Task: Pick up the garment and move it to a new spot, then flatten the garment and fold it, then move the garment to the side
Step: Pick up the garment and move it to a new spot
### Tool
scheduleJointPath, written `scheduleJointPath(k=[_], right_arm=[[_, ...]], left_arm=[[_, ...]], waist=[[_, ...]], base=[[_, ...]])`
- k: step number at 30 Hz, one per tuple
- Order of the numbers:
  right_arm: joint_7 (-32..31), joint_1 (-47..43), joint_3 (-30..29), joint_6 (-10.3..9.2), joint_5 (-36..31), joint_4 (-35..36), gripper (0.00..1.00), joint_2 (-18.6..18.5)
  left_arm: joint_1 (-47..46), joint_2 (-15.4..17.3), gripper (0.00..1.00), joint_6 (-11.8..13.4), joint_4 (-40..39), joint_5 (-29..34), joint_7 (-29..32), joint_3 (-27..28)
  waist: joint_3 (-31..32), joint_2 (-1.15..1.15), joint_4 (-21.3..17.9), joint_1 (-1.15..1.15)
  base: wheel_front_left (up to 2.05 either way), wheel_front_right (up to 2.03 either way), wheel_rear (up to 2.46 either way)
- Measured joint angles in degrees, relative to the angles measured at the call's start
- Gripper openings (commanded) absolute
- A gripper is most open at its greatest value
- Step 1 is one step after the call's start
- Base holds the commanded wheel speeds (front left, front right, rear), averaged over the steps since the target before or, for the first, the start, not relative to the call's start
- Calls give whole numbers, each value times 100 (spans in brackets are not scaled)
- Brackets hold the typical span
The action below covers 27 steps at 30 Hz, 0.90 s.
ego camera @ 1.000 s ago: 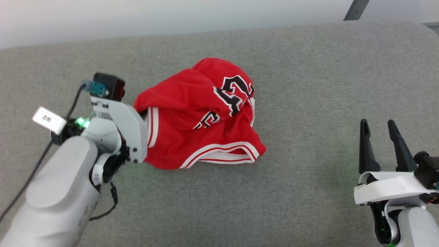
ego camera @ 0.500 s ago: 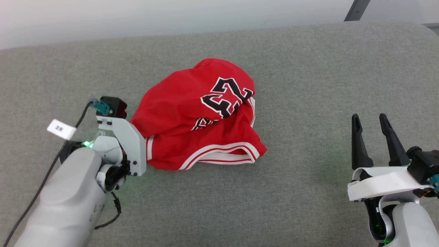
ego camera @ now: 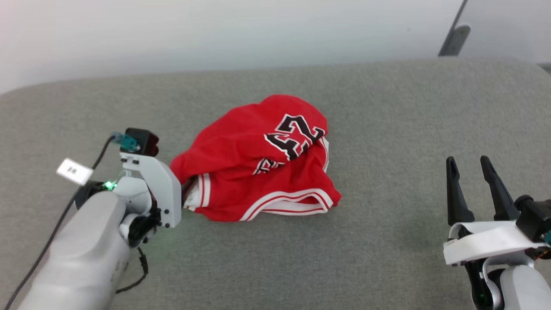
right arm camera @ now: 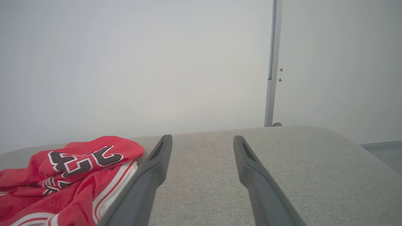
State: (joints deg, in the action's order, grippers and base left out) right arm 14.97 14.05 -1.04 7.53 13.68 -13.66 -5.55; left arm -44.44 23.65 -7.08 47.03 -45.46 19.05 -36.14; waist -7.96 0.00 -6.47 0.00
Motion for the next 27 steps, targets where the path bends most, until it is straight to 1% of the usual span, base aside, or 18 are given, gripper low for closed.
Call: scheduleJointPath(k=[7,12,17,22,25,27], right_arm=[[0,-222,35,0,68,51,100,-127],[0,-437,25,0,86,137,100,-188],[1,-602,-53,0,87,242,100,-234],[1,-784,-152,0,74,318,100,-256],[1,-875,-233,0,45,360,100,-227],[0,-930,-275,0,45,368,100,-203]], left_arm=[[420,283,100,-23,-460,-123,-826,9],[959,588,100,-26,-917,-135,-1692,70],[1492,955,100,-29,-1351,-116,-2561,293],[2059,1195,100,232,-1885,-96,-3208,593],[2403,1343,100,379,-2181,-52,-3367,884],[2679,1339,100,479,-2412,-32,-3395,1141]], waist=[[350,0,182,0],[606,0,319,0],[789,0,476,0],[895,0,619,0],[920,0,678,0],[932,0,706,0]], base=[[0,0,0],[0,0,0],[0,0,0],[0,0,0],[0,0,0],[0,0,0]])
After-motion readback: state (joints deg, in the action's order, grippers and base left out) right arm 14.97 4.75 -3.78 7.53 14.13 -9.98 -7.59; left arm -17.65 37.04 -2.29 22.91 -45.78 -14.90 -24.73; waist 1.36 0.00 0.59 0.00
